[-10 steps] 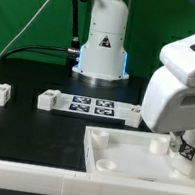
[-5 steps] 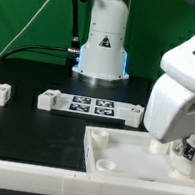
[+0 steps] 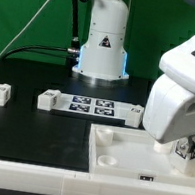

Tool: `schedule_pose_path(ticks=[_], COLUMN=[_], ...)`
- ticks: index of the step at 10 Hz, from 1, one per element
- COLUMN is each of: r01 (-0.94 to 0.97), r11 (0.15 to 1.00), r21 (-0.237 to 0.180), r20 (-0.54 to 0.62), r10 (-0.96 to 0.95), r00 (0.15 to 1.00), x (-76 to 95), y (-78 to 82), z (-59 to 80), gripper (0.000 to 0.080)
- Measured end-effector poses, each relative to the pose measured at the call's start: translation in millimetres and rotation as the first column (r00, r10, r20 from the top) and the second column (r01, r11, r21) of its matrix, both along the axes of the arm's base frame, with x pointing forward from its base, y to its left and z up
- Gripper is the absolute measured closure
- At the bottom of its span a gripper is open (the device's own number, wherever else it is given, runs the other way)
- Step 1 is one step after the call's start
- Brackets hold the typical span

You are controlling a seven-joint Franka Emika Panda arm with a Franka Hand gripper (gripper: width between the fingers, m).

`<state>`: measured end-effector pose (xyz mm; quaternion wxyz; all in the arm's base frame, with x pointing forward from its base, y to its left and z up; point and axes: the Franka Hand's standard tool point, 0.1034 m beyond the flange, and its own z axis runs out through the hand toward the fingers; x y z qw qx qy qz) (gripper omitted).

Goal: Assemble one leg

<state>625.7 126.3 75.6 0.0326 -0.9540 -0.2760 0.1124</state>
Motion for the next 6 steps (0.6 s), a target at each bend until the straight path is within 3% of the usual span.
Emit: schedule_pose_path(ticks=[2, 3, 5, 6], r01=[0.088, 0.242, 0.508, 0.585], r11=[0.996, 0.969, 0.855, 0.804], r21=[-0.014, -0.047, -0.103, -0.108], r20=[0.015, 0.019, 0.04, 0.054], r10=[-0.087, -0.242, -0.507, -0.583], r00=[0.996, 0.97, 0.861, 0.811], x=[1.7, 1.7, 2.3, 4.4], y=[-0.9, -0.6, -2.3, -3.5], z=[0.5, 0.7, 0.6, 0.1], gripper=[0.0506, 0.0506, 0.0506, 0.0506])
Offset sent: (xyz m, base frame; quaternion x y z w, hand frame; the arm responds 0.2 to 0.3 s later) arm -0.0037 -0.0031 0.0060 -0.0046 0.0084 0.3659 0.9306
